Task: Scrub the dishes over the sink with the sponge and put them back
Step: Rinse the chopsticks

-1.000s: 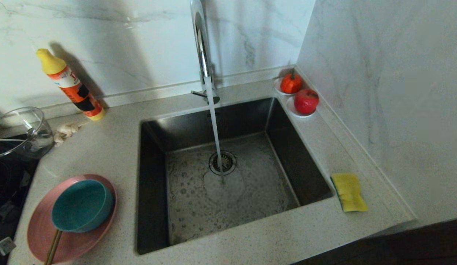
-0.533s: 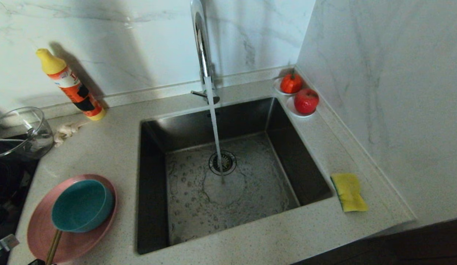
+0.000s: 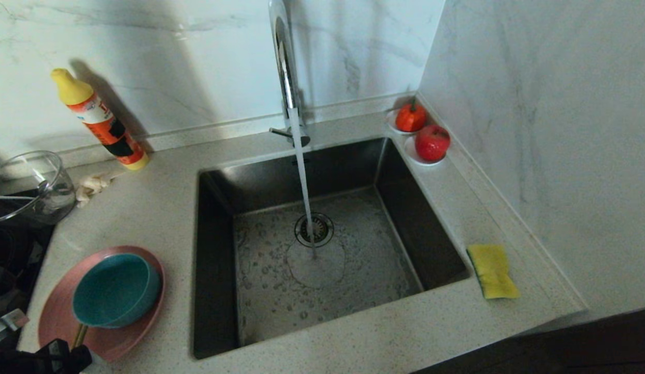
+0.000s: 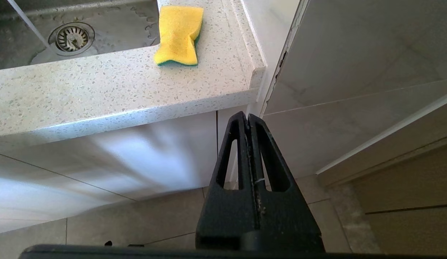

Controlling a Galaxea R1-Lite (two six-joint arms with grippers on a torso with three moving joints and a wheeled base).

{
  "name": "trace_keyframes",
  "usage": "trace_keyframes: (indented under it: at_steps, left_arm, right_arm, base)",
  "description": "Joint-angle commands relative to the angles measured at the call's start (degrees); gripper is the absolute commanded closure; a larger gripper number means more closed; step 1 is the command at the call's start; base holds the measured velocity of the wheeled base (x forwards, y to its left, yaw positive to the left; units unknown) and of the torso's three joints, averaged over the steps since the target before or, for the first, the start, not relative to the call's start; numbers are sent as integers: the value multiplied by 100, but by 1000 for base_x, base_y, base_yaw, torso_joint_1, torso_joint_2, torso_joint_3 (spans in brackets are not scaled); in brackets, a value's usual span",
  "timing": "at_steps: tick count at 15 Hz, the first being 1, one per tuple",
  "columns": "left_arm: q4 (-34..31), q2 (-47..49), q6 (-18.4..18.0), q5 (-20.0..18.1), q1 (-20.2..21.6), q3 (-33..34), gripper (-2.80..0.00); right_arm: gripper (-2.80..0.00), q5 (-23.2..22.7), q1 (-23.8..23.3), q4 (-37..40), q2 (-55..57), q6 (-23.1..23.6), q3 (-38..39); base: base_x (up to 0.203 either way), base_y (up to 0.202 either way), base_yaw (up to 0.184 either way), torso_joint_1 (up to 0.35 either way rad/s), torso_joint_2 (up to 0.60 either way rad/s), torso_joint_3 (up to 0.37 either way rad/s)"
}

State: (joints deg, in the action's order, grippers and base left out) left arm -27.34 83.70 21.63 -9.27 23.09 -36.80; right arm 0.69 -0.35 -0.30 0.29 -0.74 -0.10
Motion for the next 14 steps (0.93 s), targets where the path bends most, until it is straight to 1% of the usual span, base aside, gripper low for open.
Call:
trace_keyframes:
  at_steps: [1, 9, 10, 14]
  left_arm:
    - [-17, 76, 47, -84, 3, -86, -280]
    - [-17, 120, 78, -93, 1, -173, -280]
    - [-19, 120, 78, -93, 3, -187, 0]
    - [-25, 91, 96, -84, 3, -185, 0]
  right_arm:
    - [0, 1, 0, -5, 6, 3, 1]
    - [0, 1, 0, -5, 6, 1, 7]
    - [0, 1, 0, -5, 6, 1, 1]
    - [0, 1, 0, -5, 6, -5, 4]
  base:
    - [0, 0, 0, 0, 0, 0]
    - [0, 0, 0, 0, 0, 0]
    - [0, 0, 0, 0, 0, 0]
    - [0, 0, 0, 0, 0, 0]
